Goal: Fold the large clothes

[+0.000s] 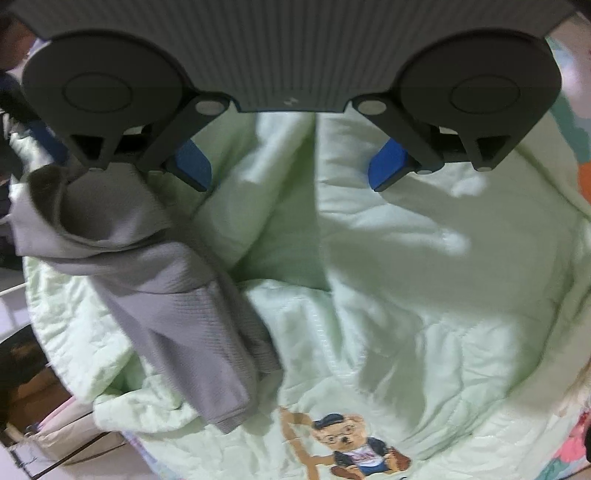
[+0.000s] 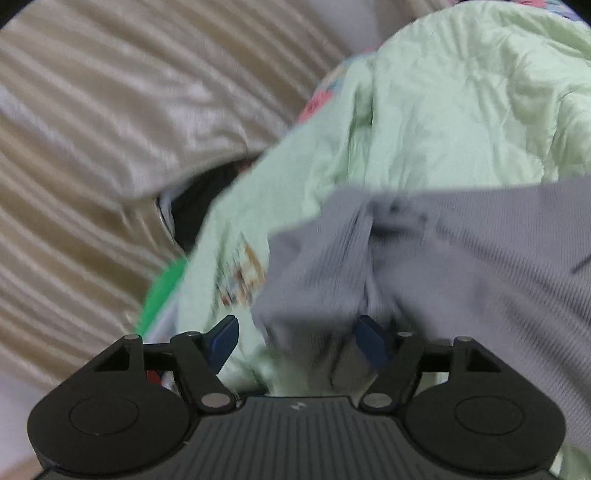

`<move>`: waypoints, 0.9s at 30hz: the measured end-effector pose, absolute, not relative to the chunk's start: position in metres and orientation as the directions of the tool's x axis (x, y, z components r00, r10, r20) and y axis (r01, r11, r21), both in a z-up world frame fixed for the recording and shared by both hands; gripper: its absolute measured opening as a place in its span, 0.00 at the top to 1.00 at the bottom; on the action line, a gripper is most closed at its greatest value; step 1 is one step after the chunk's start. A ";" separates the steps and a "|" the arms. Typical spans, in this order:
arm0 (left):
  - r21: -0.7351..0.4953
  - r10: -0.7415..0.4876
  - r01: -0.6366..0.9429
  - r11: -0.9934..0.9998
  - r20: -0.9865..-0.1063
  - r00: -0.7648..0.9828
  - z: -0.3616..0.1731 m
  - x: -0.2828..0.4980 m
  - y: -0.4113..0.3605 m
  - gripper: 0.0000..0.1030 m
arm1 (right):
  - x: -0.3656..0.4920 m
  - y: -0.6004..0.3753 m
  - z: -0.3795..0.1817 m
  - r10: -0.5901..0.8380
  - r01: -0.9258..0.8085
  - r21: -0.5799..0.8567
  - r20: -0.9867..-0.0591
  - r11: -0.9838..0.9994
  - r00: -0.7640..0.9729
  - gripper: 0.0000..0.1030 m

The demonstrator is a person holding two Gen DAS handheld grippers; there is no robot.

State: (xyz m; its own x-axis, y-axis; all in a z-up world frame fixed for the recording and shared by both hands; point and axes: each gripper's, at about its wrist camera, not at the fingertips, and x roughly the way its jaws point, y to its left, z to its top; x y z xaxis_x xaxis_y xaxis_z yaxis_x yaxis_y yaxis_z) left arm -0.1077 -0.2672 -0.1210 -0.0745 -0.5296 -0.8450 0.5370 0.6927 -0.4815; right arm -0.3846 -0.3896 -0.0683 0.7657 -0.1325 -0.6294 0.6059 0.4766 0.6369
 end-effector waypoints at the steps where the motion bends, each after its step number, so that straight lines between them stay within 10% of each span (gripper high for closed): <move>1: -0.486 -0.535 0.540 0.687 -0.841 -0.077 -0.120 -0.109 -0.268 0.10 | -0.379 -0.389 -0.071 -0.144 0.628 0.615 -0.650 0.477 0.746 0.31; 3: -0.495 -0.547 0.548 0.674 -0.833 -0.081 -0.119 -0.114 -0.272 0.10 | -0.369 -0.390 -0.075 -0.157 0.642 0.591 -0.664 0.489 0.731 0.38; 5: -0.487 -0.543 0.555 0.674 -0.836 -0.074 -0.120 -0.117 -0.274 0.10 | -0.357 -0.392 -0.078 -0.153 0.626 0.576 -0.660 0.526 0.736 0.88; 11: -0.600 -0.626 0.450 0.662 -0.772 -0.109 -0.116 -0.109 -0.258 0.10 | -0.371 -0.405 -0.071 0.046 0.392 0.859 -0.429 0.329 0.902 0.90; 17: -0.851 -0.802 0.258 0.458 -0.520 -0.293 -0.067 -0.098 -0.213 0.09 | -0.396 -0.384 -0.048 0.217 0.125 0.983 -0.152 0.131 0.964 0.90; 19: -0.742 -0.764 0.419 0.524 -0.627 -0.153 -0.032 -0.099 -0.196 0.05 | -0.406 -0.364 -0.051 0.331 0.074 0.996 -0.089 0.057 0.940 0.90; 22: -0.536 -0.673 0.553 0.637 -0.737 0.060 -0.005 -0.103 -0.185 0.03 | -0.420 -0.336 -0.060 0.398 0.205 0.969 -0.242 0.135 0.885 0.87; 27: -0.596 -0.691 0.502 0.627 -0.723 0.005 -0.020 -0.094 -0.188 0.00 | -0.433 -0.310 -0.047 0.261 0.384 0.809 -0.527 0.445 0.809 0.75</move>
State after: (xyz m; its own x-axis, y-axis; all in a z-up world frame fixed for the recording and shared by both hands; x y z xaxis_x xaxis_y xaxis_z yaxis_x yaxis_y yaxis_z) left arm -0.0936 -0.1875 -0.0198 0.0050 -0.6912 -0.7227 0.5017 0.6269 -0.5961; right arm -0.4332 -0.3103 -0.0473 0.8088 0.2608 -0.5270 0.3837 0.4450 0.8091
